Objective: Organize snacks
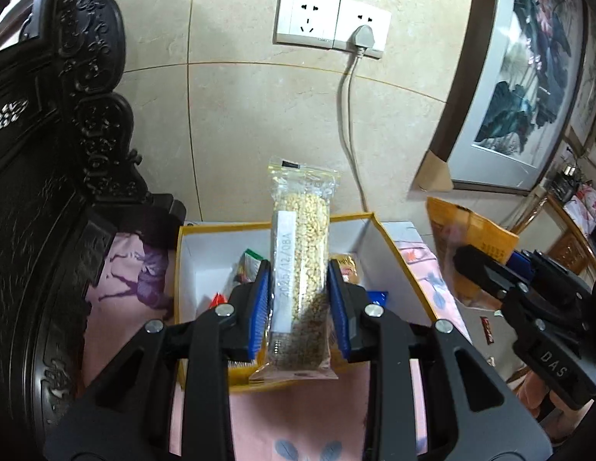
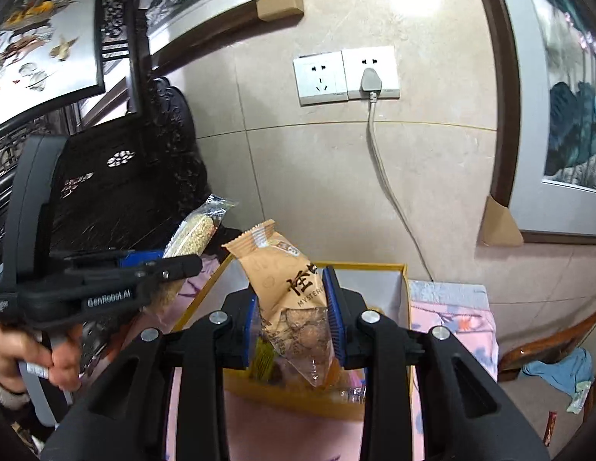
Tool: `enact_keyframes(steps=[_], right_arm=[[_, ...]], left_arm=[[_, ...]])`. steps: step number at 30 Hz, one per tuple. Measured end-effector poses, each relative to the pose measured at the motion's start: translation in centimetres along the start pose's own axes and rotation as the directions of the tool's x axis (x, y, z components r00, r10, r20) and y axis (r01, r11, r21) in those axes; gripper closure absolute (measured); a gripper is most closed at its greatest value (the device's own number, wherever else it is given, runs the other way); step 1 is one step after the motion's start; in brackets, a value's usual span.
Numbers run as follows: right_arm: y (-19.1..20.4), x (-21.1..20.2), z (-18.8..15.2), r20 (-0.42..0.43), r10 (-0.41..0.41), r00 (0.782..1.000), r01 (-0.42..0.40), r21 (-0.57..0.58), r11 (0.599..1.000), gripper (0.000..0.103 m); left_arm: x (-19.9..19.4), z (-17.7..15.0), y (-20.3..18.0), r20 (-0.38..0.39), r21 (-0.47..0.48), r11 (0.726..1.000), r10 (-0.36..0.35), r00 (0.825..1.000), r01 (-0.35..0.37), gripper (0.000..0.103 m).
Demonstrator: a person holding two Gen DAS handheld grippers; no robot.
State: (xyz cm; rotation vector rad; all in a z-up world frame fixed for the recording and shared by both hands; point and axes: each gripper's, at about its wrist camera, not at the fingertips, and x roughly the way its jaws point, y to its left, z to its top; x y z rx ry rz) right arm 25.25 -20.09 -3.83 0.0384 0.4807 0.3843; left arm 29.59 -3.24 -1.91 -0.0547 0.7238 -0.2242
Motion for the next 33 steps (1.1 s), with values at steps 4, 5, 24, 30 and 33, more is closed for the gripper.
enact_keyframes(steps=[4,5,24,30,33], right_arm=[[-1.1,2.7,0.4,-0.029,0.025,0.999,-0.025,0.028,0.999,0.069],[-1.2,3.2,0.4,-0.033,0.014,0.999,-0.013,0.032,0.999,0.06],[-2.2,4.2,-2.3,-0.179,-0.143,0.973,0.157,0.066,0.985,0.001],[-2.3,4.6,-3.5,-0.242,-0.152,0.958,0.173,0.069,0.982,0.001],[-2.1,4.6,-3.6,-0.248,-0.157,0.956,0.178,0.062,0.982,0.001]], left_arm=[[1.9,0.8,0.6,0.003,0.007,1.0,0.017,1.0,-0.017,0.061],[1.9,0.9,0.7,0.017,0.005,0.999,0.041,0.999,-0.041,0.015],[2.1,-0.7,1.7,0.001,-0.043,0.988,0.152,0.988,-0.151,0.002],[2.3,-1.5,1.9,-0.027,-0.036,0.985,0.166,0.986,-0.167,0.002],[2.2,-1.5,1.9,-0.03,-0.032,0.984,0.172,0.985,-0.173,0.002]])
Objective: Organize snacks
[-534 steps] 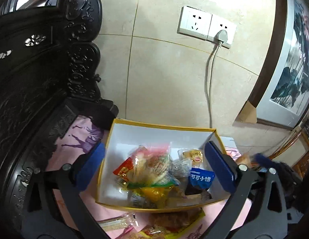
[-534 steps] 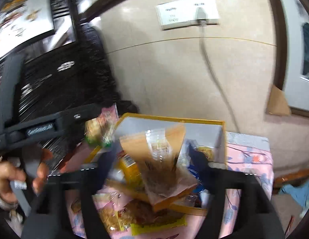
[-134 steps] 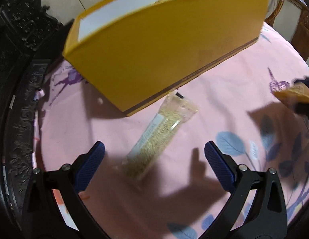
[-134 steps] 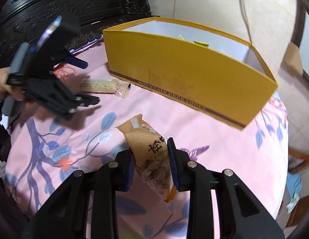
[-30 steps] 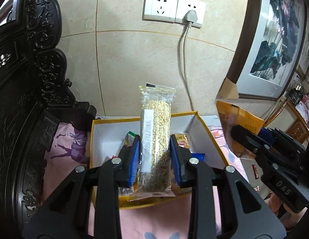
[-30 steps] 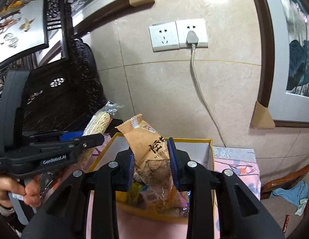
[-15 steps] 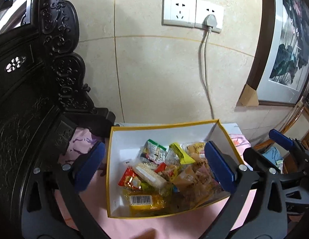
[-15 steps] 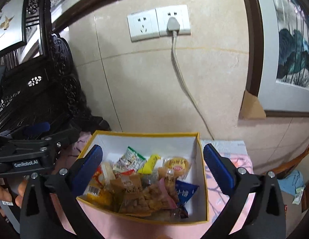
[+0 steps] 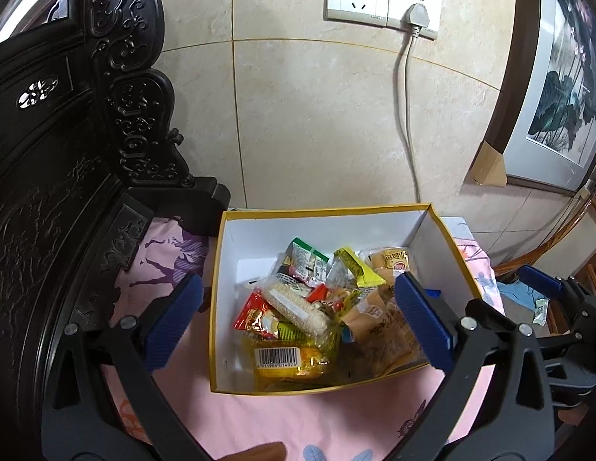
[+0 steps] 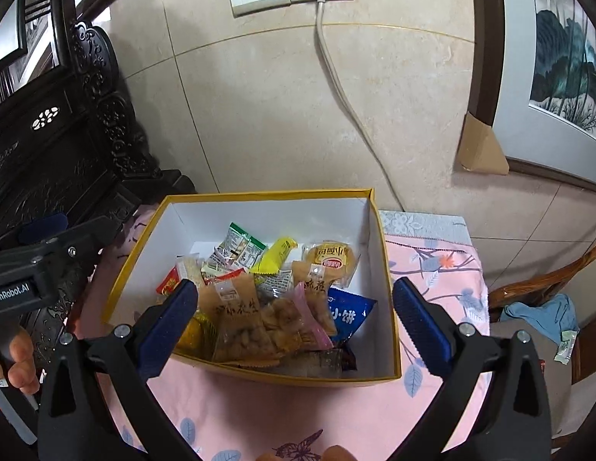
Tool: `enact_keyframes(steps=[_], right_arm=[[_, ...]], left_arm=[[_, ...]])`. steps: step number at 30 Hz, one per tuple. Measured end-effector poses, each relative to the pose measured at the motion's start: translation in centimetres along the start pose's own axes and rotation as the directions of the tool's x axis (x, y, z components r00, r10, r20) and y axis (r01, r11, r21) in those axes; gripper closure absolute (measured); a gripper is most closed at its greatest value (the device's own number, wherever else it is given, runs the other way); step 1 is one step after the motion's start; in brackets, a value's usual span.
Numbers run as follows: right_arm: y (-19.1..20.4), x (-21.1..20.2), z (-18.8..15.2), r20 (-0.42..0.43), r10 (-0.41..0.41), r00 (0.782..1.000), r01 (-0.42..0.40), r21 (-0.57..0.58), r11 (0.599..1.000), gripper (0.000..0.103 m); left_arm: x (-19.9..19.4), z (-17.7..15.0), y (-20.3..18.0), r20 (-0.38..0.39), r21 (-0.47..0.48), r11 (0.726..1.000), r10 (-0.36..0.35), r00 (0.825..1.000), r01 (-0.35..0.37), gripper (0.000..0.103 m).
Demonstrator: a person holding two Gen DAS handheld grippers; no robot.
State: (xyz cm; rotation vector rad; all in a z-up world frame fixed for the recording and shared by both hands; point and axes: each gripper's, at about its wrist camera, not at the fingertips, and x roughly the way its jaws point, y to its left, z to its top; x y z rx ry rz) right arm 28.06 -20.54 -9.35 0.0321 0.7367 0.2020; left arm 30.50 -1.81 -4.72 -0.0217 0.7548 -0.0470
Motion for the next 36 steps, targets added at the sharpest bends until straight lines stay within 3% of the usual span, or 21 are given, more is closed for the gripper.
enact_keyframes(steps=[36], right_arm=[[0.94,0.31,-0.33,-0.023,0.012,1.0,-0.013,-0.016,1.0,0.001]], left_arm=[[0.29,-0.21,0.04,-0.013,0.018,0.999,0.033,0.999,-0.033,0.002]])
